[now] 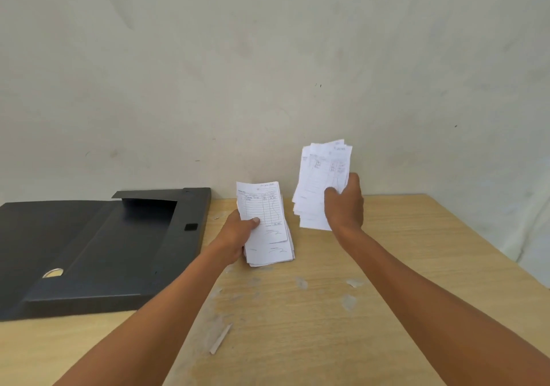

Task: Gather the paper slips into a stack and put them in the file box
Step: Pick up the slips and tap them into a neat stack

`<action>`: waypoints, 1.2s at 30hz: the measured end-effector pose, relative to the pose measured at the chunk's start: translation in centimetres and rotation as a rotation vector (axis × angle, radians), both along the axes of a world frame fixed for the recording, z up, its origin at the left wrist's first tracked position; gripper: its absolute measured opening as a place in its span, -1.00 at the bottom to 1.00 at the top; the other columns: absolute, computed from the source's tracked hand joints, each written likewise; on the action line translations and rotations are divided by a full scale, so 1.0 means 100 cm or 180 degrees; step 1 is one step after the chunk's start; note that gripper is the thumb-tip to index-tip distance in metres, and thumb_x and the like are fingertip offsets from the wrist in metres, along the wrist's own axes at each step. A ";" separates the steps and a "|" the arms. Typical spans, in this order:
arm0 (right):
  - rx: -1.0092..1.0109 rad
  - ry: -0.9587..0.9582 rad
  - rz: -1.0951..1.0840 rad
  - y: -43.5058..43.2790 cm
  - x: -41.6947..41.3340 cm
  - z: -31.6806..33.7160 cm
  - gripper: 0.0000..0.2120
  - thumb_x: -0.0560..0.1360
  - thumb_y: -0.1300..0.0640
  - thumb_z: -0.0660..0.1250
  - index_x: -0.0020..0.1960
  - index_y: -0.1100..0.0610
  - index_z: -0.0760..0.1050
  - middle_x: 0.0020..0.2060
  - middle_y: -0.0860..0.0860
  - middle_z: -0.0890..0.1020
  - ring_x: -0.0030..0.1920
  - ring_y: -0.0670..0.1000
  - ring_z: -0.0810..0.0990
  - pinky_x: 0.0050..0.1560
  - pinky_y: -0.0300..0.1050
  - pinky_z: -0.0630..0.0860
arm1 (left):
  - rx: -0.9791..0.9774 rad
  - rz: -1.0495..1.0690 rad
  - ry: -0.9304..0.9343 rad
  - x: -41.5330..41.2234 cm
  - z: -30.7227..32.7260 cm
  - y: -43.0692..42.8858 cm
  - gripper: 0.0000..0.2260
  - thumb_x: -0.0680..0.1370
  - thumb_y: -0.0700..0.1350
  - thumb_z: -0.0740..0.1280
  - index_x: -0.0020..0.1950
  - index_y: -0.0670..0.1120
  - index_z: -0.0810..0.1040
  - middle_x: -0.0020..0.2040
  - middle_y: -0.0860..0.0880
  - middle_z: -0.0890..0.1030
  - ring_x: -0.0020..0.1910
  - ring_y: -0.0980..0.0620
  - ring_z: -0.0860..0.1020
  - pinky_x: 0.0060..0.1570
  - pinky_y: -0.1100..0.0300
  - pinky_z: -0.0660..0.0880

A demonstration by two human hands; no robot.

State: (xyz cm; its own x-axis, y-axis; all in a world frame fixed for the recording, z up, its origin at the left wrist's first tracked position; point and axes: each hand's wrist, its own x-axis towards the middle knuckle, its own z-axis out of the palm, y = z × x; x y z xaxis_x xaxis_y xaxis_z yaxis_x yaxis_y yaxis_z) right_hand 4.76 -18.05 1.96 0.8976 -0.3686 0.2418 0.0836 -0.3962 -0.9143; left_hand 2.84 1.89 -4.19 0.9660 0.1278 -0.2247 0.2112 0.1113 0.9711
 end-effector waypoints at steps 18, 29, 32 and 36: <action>0.0716 0.1029 0.1584 0.012 -0.092 -0.001 -0.59 0.56 0.32 0.24 0.27 0.11 0.10 0.03 -0.01 0.54 -0.01 -0.04 0.55 -0.09 -0.12 0.56 | -0.0001 -0.0593 -0.0815 -0.109 0.042 -0.032 -0.69 0.68 -0.14 0.22 0.40 0.09 0.45 0.25 0.07 0.67 0.18 -0.01 0.67 0.04 0.05 0.61; 0.0479 0.0622 0.1863 0.000 -0.133 -0.028 -0.60 0.59 0.19 0.24 0.36 0.08 0.17 0.22 0.00 0.52 0.14 -0.07 0.56 -0.04 -0.18 0.53 | 0.0788 -0.0324 -0.1130 -0.142 0.019 -0.051 -0.63 0.67 -0.06 0.26 0.38 0.11 0.15 0.26 0.16 0.46 0.12 0.29 0.51 -0.21 0.44 0.56; 0.0816 0.0463 0.1759 0.012 -0.134 -0.034 -0.61 0.57 0.26 0.23 0.34 0.13 0.18 0.22 0.00 0.51 0.14 -0.09 0.54 -0.03 -0.21 0.50 | 0.0637 -0.0229 -0.1190 -0.144 0.015 -0.061 -0.59 0.66 -0.05 0.30 0.37 0.08 0.13 0.23 0.20 0.46 0.13 0.31 0.51 -0.18 0.45 0.56; 0.0765 0.0371 0.1678 0.015 -0.128 -0.046 -0.64 0.56 0.29 0.21 0.30 0.14 0.17 0.28 0.06 0.49 0.24 0.00 0.53 0.05 -0.18 0.52 | 0.0824 -0.0179 -0.1177 -0.140 0.013 -0.058 -0.63 0.65 -0.05 0.30 0.36 0.09 0.19 0.22 0.21 0.47 0.14 0.32 0.51 -0.15 0.42 0.53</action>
State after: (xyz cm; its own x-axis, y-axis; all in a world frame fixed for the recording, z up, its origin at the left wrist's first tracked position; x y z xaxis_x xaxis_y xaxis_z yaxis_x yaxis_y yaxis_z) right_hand -8.04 -16.54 -2.67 0.9902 0.1022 0.0954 0.1065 -0.1092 -0.9883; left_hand -11.16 -3.93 -2.94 0.9824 0.0795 0.1692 -0.1564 -0.1468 0.9767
